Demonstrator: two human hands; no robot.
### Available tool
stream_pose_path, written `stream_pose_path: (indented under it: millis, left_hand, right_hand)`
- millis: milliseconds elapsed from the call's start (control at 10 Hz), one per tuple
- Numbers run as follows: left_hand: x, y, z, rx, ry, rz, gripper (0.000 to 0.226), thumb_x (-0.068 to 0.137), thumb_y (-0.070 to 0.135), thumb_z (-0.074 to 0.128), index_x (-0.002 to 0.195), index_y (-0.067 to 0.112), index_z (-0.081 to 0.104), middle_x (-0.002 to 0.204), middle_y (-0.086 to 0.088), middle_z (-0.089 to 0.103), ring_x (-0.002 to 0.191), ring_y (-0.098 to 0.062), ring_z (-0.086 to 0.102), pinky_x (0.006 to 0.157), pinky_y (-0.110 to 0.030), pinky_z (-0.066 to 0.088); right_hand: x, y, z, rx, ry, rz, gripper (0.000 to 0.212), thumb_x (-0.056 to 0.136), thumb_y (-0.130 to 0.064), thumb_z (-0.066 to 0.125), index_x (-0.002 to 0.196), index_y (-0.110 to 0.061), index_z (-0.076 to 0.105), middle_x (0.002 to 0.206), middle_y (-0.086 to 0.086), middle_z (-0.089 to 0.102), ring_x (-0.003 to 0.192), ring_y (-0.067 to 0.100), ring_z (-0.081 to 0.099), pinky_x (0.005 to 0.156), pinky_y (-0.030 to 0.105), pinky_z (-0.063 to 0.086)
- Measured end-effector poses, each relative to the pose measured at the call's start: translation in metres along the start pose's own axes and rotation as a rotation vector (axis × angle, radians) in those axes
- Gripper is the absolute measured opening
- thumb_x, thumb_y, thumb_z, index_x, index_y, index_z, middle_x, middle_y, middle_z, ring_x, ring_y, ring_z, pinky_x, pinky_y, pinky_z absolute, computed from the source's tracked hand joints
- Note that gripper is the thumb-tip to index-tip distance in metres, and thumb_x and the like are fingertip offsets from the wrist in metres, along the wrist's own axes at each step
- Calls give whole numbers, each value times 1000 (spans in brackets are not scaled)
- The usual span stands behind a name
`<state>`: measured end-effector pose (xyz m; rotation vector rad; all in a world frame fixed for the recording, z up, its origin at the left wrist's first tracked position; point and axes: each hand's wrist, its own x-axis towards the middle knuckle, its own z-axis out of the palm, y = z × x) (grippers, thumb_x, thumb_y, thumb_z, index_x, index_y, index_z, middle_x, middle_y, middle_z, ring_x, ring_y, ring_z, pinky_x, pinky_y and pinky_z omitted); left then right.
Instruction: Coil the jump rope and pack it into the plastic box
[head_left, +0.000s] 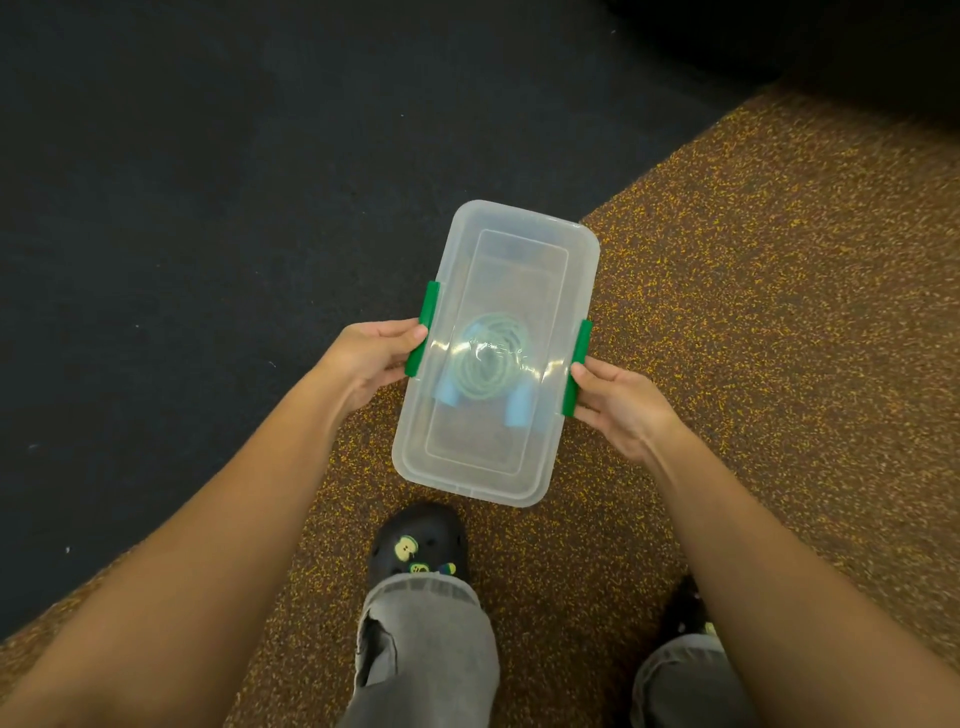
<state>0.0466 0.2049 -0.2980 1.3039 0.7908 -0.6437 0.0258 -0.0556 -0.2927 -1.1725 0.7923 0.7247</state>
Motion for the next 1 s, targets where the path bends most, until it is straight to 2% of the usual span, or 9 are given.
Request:
stream_pose_path:
  millis: [200,400,500,600,700,800,900,1000]
  left_hand:
    - [2,4,3,104,56,29,30,83,7,65,111,1,62,94,-4,68,82,-12,67,63,-20,57]
    - [2,4,8,169,110,63,34,78,8,70,111,0,61,99,-8,67,83,-14,66,72,-25,55]
    - [-1,2,13,168,140,96,29,81,7,68,109,0,62,96,-6,67,79,-11,63,68,-23,53]
    - [-3,1,17,188,167,132,27,83,8,65,109,1,62,89,-2,65,78,-11,63,69,-23,55]
    - [-2,-7,17,253,207,178,33,84,16,65,115,4,61,106,-9,66,93,-18,64,85,-33,53]
    - [-6,-17,26,353,289,266,35,87,21,60,119,9,56,112,-6,62,97,-16,60,88,-32,50]
    - [-12,-23,40,512,452,510,39,87,18,57,125,12,50,120,-5,54,102,-12,52,91,-28,45]
    - [-15,-15,53,626,514,719,36,87,13,53,123,10,51,123,-8,51,111,-16,49,97,-31,42]
  right_hand:
    - [1,-5,9,-132,96,-31,25,85,-4,59,110,1,59,105,10,68,85,18,68,68,29,60]
    - [2,-8,17,-212,168,-34,12,86,-5,60,97,-1,58,106,11,66,83,18,65,68,29,60]
    - [4,-6,20,-232,201,-34,12,87,-6,58,98,-2,59,104,11,63,90,21,64,77,32,55]
    - [4,-5,21,-227,197,-37,24,88,-7,57,111,1,57,103,9,62,89,19,63,79,32,53]
    - [4,-2,20,-220,166,-43,22,90,-8,56,111,-2,57,107,10,62,87,17,63,80,32,53]
    - [3,3,18,-179,144,-85,29,90,-13,55,116,0,54,113,14,62,98,23,62,87,38,53]
    - [6,7,16,-168,171,-136,37,91,-23,55,123,-6,49,112,10,62,102,24,62,90,44,53]
    - [11,-1,15,-266,306,-207,35,93,-32,50,122,-13,49,116,7,60,109,24,59,96,45,49]
